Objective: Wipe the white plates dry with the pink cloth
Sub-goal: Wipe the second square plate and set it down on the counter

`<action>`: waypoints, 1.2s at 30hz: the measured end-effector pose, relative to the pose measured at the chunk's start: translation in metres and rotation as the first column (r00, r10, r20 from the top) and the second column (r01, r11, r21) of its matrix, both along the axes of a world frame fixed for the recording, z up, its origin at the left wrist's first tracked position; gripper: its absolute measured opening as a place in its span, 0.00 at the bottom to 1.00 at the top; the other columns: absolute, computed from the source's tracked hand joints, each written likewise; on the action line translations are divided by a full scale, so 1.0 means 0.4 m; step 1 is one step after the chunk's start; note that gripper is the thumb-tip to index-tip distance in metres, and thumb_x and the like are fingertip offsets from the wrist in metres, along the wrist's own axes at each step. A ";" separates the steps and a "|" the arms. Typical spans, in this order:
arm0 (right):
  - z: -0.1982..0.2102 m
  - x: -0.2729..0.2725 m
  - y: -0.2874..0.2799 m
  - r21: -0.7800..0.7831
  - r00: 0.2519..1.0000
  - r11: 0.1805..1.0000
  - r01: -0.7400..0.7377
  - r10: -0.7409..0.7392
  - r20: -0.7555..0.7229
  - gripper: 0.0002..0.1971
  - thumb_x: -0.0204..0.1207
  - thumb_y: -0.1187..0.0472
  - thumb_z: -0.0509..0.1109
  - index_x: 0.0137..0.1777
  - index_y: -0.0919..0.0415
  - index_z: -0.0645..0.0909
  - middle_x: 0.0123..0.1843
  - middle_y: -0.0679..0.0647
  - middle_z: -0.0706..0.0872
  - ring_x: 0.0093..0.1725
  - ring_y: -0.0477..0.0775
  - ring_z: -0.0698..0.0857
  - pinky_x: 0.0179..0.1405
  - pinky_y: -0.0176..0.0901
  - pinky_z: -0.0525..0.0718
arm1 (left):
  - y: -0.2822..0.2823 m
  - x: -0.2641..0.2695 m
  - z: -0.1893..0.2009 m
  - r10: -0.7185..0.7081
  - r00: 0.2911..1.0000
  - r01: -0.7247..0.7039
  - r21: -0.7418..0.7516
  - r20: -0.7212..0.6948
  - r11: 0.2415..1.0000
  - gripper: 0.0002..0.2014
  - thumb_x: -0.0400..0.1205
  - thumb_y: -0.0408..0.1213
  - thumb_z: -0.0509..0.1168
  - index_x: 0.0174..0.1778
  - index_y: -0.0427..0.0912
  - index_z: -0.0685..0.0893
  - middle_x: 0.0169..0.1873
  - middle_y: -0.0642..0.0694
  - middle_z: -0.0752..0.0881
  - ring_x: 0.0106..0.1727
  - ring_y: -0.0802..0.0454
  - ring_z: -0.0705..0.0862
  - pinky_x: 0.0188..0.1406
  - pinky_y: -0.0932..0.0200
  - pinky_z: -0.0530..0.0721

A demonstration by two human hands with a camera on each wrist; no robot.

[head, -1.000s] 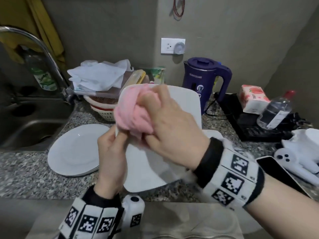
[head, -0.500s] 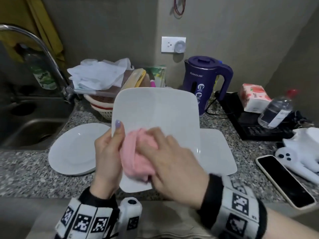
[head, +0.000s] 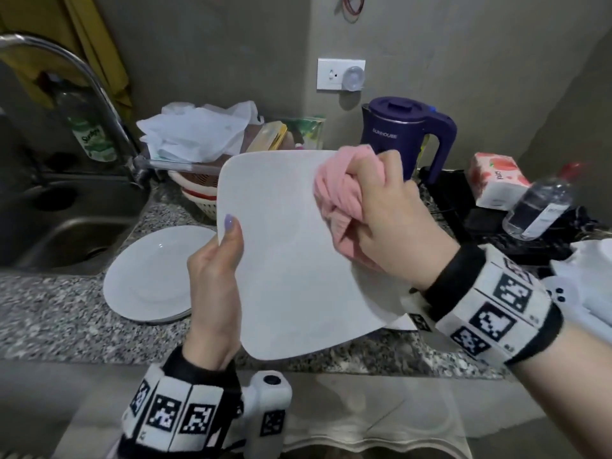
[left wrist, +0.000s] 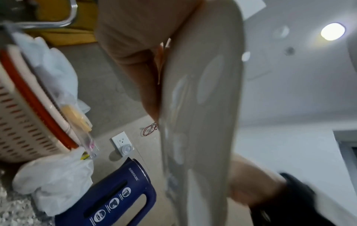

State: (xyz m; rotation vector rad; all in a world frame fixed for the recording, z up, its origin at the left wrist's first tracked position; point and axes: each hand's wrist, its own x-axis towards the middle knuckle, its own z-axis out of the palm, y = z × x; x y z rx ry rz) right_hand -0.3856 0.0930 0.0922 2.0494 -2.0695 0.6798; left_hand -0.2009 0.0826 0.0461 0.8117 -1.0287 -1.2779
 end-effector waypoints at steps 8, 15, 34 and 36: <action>-0.131 0.153 0.168 0.246 0.844 0.810 -0.532 0.486 0.225 0.29 0.72 0.46 0.66 0.68 0.41 0.55 0.72 0.50 0.56 0.59 0.65 0.72 0.51 0.62 0.81 | -0.018 0.010 -0.023 -0.003 1.000 0.002 0.057 0.020 0.998 0.16 0.84 0.47 0.61 0.51 0.39 0.88 0.46 0.47 0.93 0.49 0.52 0.90 0.50 0.58 0.87; -0.119 -0.044 0.129 0.206 0.986 0.965 -0.163 0.169 -0.010 0.32 0.69 0.53 0.72 0.67 0.43 0.56 0.68 0.49 0.56 0.59 0.62 0.73 0.41 0.52 0.82 | -0.011 0.010 -0.030 0.061 0.998 -0.061 -0.018 0.024 0.998 0.16 0.87 0.41 0.59 0.37 0.45 0.87 0.32 0.58 0.88 0.36 0.63 0.84 0.37 0.68 0.81; 0.004 0.025 0.005 -0.292 0.983 0.956 0.037 0.019 0.184 0.35 0.67 0.62 0.70 0.68 0.48 0.52 0.68 0.61 0.64 0.55 0.56 0.66 0.28 0.40 0.70 | -0.008 0.008 -0.008 -0.002 1.000 0.000 -0.153 -0.012 0.988 0.19 0.75 0.51 0.69 0.22 0.49 0.72 0.24 0.53 0.67 0.29 0.60 0.66 0.29 0.66 0.69; -0.011 0.005 0.018 -0.276 0.980 0.958 0.074 -0.019 0.197 0.26 0.68 0.51 0.57 0.65 0.49 0.54 0.67 0.64 0.65 0.54 0.57 0.66 0.34 0.44 0.72 | -0.005 0.004 0.003 0.016 1.000 -0.017 -0.177 -0.007 0.984 0.20 0.73 0.55 0.67 0.21 0.53 0.67 0.24 0.56 0.65 0.28 0.59 0.64 0.26 0.67 0.67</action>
